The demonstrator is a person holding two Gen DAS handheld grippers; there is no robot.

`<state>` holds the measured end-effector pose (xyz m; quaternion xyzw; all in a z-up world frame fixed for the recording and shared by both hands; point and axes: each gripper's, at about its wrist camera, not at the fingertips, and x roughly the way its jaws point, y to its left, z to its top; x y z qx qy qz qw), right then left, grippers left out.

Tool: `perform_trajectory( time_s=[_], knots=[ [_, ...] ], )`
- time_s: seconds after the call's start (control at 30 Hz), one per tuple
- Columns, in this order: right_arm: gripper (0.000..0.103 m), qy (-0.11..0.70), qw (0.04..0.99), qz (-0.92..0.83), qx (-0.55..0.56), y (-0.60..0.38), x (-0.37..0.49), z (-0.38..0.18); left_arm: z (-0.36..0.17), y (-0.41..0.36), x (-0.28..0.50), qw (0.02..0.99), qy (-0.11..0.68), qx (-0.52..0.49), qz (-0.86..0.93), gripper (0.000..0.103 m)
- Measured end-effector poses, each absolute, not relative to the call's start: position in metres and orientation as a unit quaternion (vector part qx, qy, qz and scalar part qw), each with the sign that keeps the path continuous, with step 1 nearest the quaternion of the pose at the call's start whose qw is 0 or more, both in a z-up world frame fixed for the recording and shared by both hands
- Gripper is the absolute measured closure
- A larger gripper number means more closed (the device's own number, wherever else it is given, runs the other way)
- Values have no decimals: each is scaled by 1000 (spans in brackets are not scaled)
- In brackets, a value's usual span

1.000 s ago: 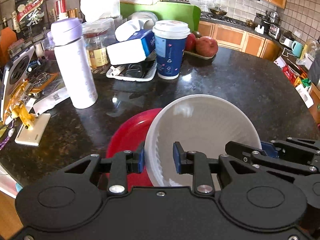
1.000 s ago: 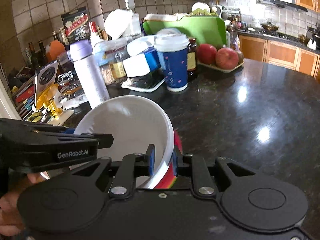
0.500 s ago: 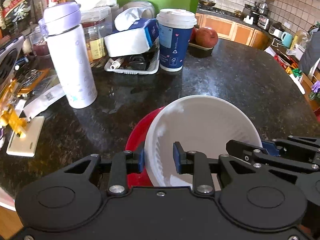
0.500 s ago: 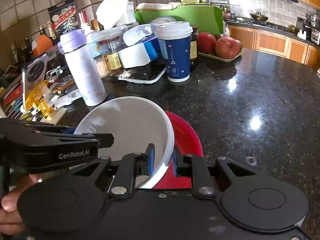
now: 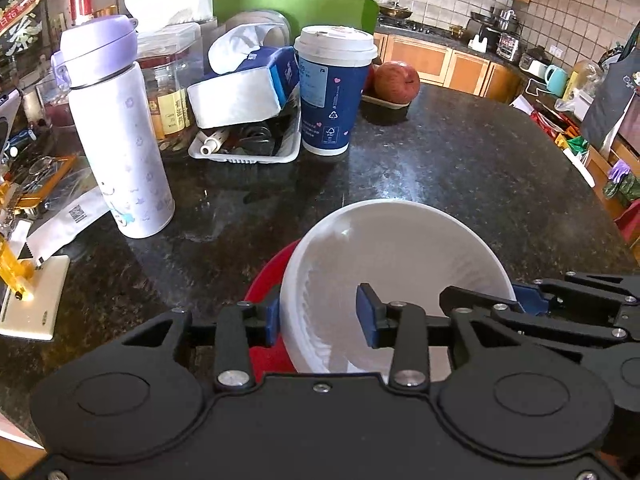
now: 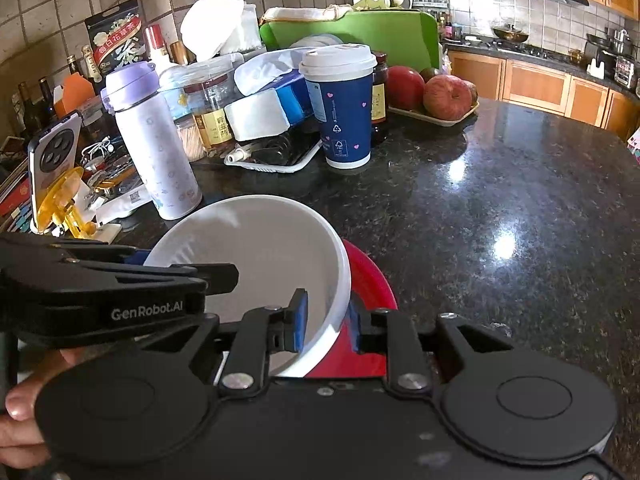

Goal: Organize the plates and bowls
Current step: 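Lower the white bowls with both tools onto the red plate stack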

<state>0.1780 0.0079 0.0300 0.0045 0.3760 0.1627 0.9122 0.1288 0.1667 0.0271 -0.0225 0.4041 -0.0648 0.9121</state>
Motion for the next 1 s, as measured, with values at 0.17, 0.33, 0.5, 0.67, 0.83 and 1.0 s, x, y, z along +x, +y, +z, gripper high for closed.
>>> perform_trajectory(
  time_s=[0.17,0.33,0.5,0.67,0.83,1.0],
  knots=[
    [70,364,918,158,-3,9,179,31,28,166,130,916,397,-18,-63,53],
    [66,363,919,156,0,8,181,32,28,167,132,915,399,-21,-63,52],
    [66,362,919,155,-1,9,181,32,28,168,131,916,396,-20,-63,51],
    [66,359,921,153,-1,10,179,33,30,169,129,917,393,-20,-65,51],
    [66,349,925,150,0,11,175,36,36,171,125,921,382,-20,-68,50],
    [65,338,931,139,0,13,172,40,41,173,124,924,375,-18,-71,50]
  ],
)
